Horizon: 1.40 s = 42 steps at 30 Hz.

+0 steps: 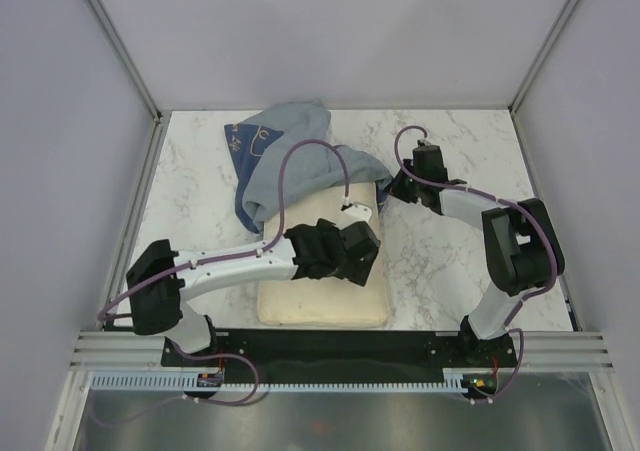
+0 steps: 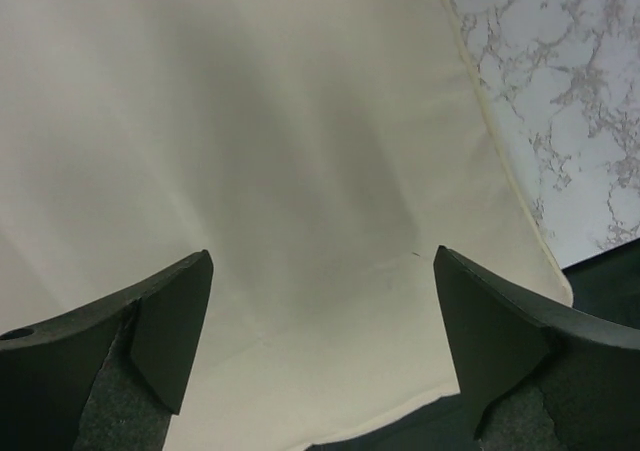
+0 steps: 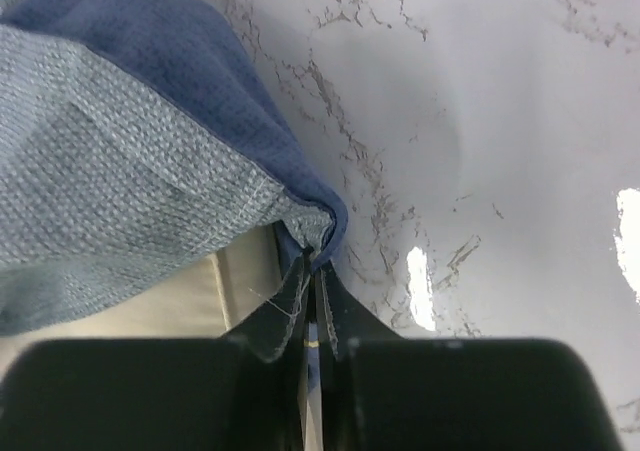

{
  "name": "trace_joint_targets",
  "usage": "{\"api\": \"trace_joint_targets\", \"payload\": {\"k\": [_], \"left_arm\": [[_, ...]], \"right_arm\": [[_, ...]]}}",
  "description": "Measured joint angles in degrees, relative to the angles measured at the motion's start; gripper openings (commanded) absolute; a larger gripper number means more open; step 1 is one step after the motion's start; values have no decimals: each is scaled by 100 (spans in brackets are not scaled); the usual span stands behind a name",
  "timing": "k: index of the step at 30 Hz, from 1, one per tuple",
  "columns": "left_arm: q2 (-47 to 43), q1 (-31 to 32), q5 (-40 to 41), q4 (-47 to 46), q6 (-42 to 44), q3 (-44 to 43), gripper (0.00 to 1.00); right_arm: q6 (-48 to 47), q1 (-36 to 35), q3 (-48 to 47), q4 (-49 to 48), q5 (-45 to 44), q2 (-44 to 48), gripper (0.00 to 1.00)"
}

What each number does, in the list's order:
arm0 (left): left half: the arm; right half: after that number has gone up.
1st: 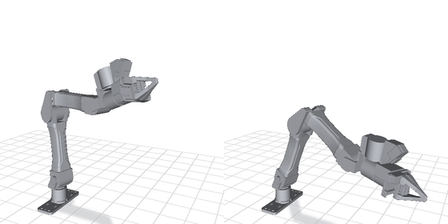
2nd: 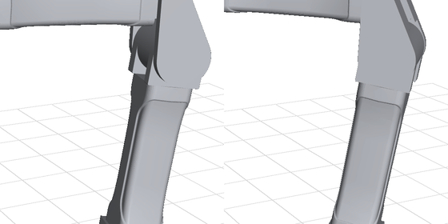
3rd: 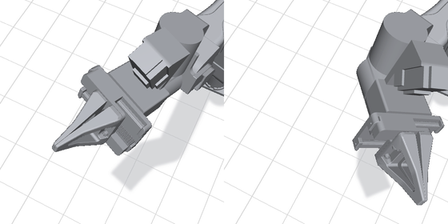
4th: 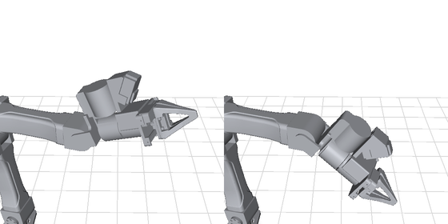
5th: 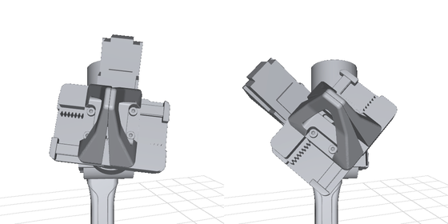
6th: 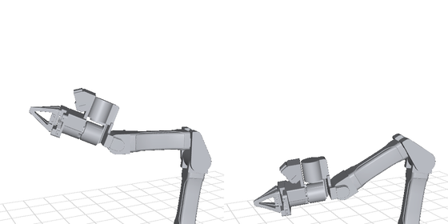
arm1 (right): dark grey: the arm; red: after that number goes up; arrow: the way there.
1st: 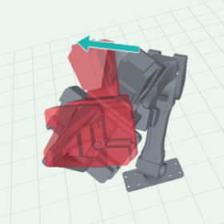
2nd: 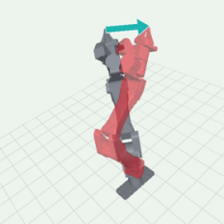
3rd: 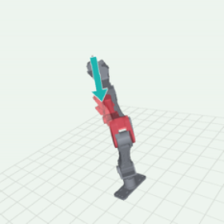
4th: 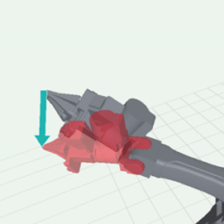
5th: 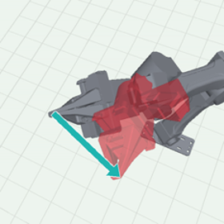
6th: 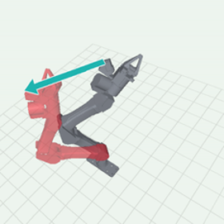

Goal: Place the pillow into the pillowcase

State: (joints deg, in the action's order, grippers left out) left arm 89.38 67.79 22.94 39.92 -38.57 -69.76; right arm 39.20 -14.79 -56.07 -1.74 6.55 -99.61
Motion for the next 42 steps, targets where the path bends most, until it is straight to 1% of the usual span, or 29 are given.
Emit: {"api": "trace_joint_targets", "payload": {"k": [2, 6, 9, 13, 17, 18, 19, 20, 22, 23, 24, 29, 34, 38, 42], "left_arm": [[210, 245, 151, 315, -55, -326, 100], [540, 511, 317, 761, -151, -1029, 100], [896, 518, 387, 916, -192, -1484, 100], [1711, 494, 446, 1176, -286, -2096, 100], [2520, 378, 439, 1384, -411, -2267, 100], [2636, 332, 435, 1410, -433, -2269, 96], [2684, 280, 424, 1425, -455, -2269, 89], [2686, 227, 398, 1445, -476, -2269, 69], [2653, 136, 389, 1486, -564, -2264, 44], [2623, 79, 387, 1502, -586, -2232, 13], [2577, 26, 385, 1493, -619, -2164, 3], [1956, -247, 269, 1495, -564, -1700, 2], [1141, -643, -17, 1722, -282, -1644, 2], [470, -1005, -118, 2004, -31, -1867, 2], [306, -1198, -118, 2240, 177, -2361, 2]], "right_arm": [[13, 2, 0, -52, 22, 0, 0], [24, 0, 24, -136, 52, 0, 0], [24, 2, 116, -223, 55, 2, 0], [24, 15, 247, -251, 55, 20, 0], [24, 52, 341, -262, 55, 120, 0], [24, 61, 361, -267, 55, 160, 0], [26, 70, 387, -275, 61, 201, 0], [26, 79, 409, -297, 66, 229, 0], [26, 101, 450, -337, 72, 275, 0], [26, 116, 476, -358, 74, 299, 0], [26, 129, 503, -369, 74, 321, 0], [20, 166, 592, -348, 131, 426, 0], [-57, 168, 691, -262, 142, 636, 0], [-192, 168, 914, -101, 138, 984, 0], [-376, 166, 1058, 157, 94, 1263, 3]]}}
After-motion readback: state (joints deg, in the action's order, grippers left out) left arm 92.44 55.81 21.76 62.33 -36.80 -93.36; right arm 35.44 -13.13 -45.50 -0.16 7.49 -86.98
